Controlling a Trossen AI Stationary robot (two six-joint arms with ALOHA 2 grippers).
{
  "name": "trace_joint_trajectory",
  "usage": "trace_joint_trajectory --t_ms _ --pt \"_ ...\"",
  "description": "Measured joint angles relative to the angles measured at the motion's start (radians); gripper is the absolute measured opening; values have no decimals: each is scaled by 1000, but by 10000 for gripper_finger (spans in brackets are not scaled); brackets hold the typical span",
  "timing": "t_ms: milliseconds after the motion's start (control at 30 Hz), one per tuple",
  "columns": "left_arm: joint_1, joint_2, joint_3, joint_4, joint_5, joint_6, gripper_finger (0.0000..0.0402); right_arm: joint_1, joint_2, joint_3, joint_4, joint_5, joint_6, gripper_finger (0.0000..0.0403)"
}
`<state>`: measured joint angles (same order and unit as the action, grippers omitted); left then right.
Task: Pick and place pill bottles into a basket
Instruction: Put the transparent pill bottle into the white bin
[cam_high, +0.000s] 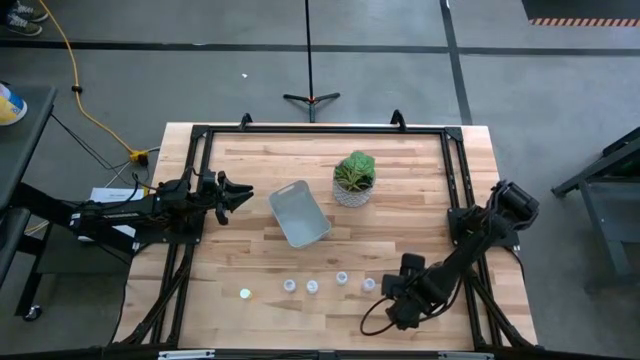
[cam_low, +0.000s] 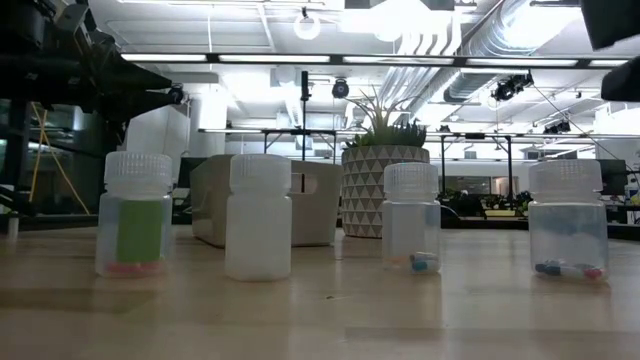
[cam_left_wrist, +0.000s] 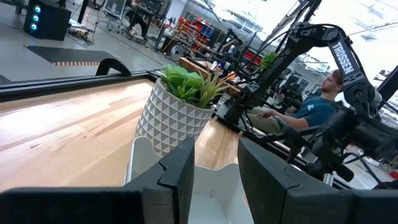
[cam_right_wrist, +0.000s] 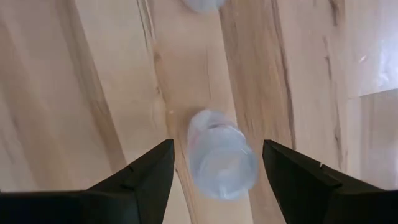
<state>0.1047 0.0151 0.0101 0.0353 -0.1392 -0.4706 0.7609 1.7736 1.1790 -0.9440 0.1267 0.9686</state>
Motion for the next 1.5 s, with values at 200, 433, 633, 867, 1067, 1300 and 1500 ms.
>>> trace_joint_trajectory --t_ms 200,433,633,867,1067,1300,1500 --pt "0 0 0 0 0 1 156 0 21 0 -1 -37 0 236" --pt "0 0 0 0 0 2 156 4 21 0 -1 -43 22 235" --pt "0 0 0 0 0 2 156 -2 21 0 0 -44 22 211" --pt "0 0 0 0 0 2 156 -2 21 0 22 -44 20 172" --pt "0 0 0 0 0 1 156 -2 21 0 36 -30 19 147" --pt "0 0 0 0 0 1 156 -19 12 23 25 -58 41 146" --pt "0 0 0 0 0 0 156 -91 -44 127 -69 -6 -21 139"
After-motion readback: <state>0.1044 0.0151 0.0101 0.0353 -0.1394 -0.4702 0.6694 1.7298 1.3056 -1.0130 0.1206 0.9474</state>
